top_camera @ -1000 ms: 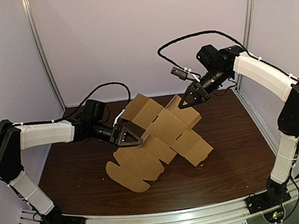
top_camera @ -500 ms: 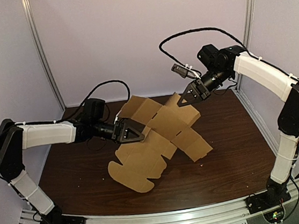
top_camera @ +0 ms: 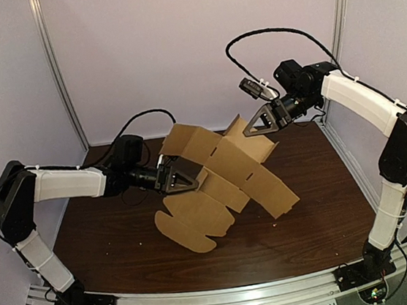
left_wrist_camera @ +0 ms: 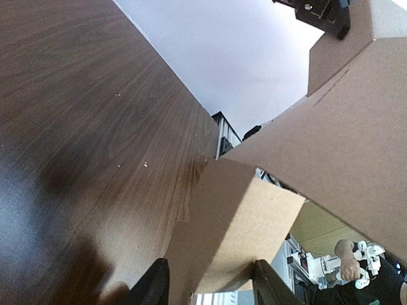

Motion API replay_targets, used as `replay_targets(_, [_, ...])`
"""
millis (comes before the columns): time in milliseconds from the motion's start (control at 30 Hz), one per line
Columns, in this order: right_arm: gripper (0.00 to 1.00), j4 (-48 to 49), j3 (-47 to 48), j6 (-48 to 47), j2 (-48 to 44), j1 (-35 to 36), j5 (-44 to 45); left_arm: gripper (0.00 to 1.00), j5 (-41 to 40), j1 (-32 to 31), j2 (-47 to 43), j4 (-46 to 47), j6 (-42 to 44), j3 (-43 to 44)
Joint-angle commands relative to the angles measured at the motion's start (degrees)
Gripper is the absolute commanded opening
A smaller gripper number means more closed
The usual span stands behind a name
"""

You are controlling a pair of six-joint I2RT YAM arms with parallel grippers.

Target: Fold the paper box

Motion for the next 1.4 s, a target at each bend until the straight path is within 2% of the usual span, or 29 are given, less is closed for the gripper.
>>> replay_targets(0, [0.0, 6.1, -2.7, 2.1, -2.9, -1.7, -6.5, 0.44, -1.5, -0.8, 0.1, 8.4, -4.8, -2.5])
replay_targets(67, [0.0, 8.1, -4.4, 3.3, -3.5, -2.0, -6.9, 0.43, -1.5, -0.7, 0.5, 15.8, -9.9, -4.1])
replay_targets(167, [0.0, 11.7, -6.3, 6.5, -3.9, -2.8, -9.0, 0.51, -1.8, -0.6, 2.0, 31.5, -19.0, -6.9])
replay_targets(333, [0.0, 13.8, -6.8, 8.6, -3.6, -3.7, -13.0, 0.51, -1.4, -0.1, 5.6, 45.3, -29.9, -7.8])
replay_targets(467, [0.0, 14.1, -7.3, 8.4, -3.7, -3.7, -13.0, 0.45, -1.1, 0.0, 6.9, 49.6, -33.2, -7.9])
replay_targets(700, [0.0, 14.4, -7.2, 8.2, -3.6, -3.8, -10.8, 0.25, -0.4, 0.0, 6.9, 49.3, -33.1, -7.4])
replay_targets(767, [0.0, 14.3, -7.1, 8.0, -3.7, -3.9, -9.1, 0.25, 0.2, 0.0, 6.7, 48.7, -33.1, -7.3])
replay_targets(833, [0.0, 14.1, -7.0, 7.8, -3.7, -4.3, -7.6, 0.3, 0.7, 0.5, 6.1, 47.6, -32.9, -7.6])
replay_targets(933, [0.0, 13.8, -6.9, 8.5, -2.9, -5.4, -3.5, 0.36, 0.0, 1.9, 3.0, 38.5, -26.6, -7.9])
replay_targets(1000, [0.01, 13.5, -6.9, 10.5, -1.8, -6.2, 1.7, 0.38, -2.6, 2.2, 0.0, 18.7, -13.8, -6.1])
replay_targets(1067, [0.01, 11.5, -7.0, 10.9, 0.2, -6.6, 8.3, 0.43, -9.6, 2.0, -2.2, -8.9, 4.3, -1.0])
replay_targets(1100, [0.01, 10.1, -7.1, 10.3, 1.3, -7.0, 9.7, 0.43, -12.8, 1.8, -2.2, -18.4, 10.3, 1.4])
replay_targets(1133, [0.0, 8.9, -7.2, 9.9, 2.9, -7.4, 10.5, 0.43, -15.2, 1.8, -2.1, -23.2, 13.2, 2.7])
replay_targets(1267, [0.01, 5.1, -7.3, 6.9, 8.0, -7.5, 15.0, 0.4, -17.2, 1.7, -0.1, -25.4, 13.0, 3.0])
replay_targets(1367, [0.01, 5.6, -6.6, 7.7, 11.0, -7.4, 22.0, 0.39, -21.3, 1.6, 1.7, -30.2, 14.6, 4.7])
